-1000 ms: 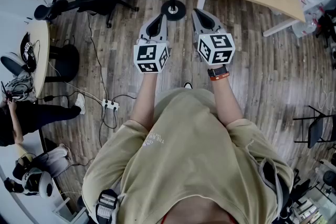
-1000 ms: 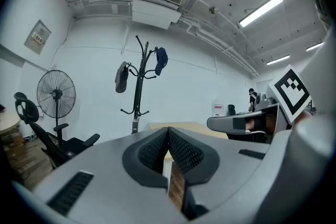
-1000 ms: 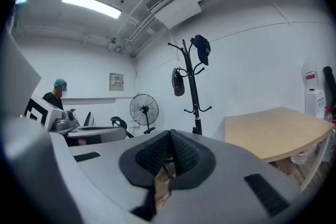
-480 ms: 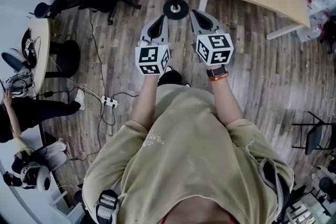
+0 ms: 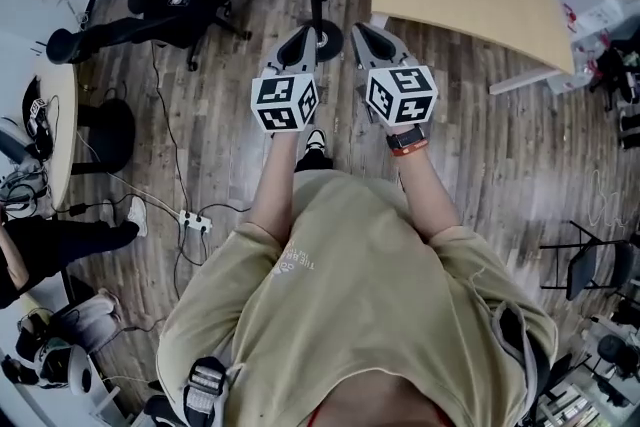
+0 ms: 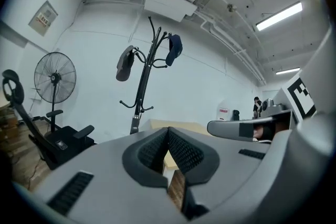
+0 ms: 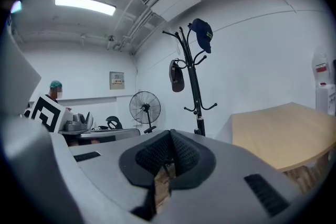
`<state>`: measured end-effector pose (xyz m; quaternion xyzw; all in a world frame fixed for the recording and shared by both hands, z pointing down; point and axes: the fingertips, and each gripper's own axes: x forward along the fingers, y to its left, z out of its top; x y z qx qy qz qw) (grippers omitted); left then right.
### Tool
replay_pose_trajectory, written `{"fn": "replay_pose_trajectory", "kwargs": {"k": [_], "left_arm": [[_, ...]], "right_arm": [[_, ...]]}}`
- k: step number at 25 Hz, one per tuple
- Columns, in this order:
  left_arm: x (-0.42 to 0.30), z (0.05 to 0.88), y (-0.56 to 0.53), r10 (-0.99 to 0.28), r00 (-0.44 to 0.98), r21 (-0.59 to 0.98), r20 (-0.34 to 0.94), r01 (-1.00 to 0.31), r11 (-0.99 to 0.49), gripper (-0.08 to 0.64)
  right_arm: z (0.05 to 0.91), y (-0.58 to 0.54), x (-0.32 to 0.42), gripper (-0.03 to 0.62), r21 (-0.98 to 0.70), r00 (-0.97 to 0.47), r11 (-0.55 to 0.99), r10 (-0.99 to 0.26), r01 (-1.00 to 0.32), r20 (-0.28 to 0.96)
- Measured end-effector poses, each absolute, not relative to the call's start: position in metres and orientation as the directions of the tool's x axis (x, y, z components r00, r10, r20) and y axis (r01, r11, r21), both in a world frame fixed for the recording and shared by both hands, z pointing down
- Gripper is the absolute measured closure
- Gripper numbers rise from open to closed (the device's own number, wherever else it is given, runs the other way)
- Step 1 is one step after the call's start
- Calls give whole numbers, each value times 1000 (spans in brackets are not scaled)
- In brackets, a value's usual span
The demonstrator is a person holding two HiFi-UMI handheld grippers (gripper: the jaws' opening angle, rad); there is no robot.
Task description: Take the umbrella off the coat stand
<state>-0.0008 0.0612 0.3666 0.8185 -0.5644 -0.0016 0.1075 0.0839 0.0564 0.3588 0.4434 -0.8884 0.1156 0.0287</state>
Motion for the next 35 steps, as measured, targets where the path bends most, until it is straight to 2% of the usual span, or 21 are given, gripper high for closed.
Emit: {"fn": "replay_pose_trajectory", "kwargs": {"k": [5,12,18,25,35], "left_arm": [[-24,348,20,-929,357,68,98,-934,-352,537],[-56,349,-32,-912,401,14,87,-916,-401,537],[-84,362,-68,-891,447,36,77,-895,-445,535],[-81,397,-107,-863,489,105,126,-872,-479,535],[-71,424,-181,-864,490,123,118,-870,-477,534]], "right_arm": [[350,12,69,577,-175,-574,550,-805,-817,153],[357,-44,18,577,-179,-568,542,-809,-821,150],[367,-80,-11,577,-179,-532,506,-832,-844,156],[392,-117,-3,577,-183,-495,465,-847,-866,192],[413,-187,-5,577,-192,-549,517,-813,-834,195]]}}
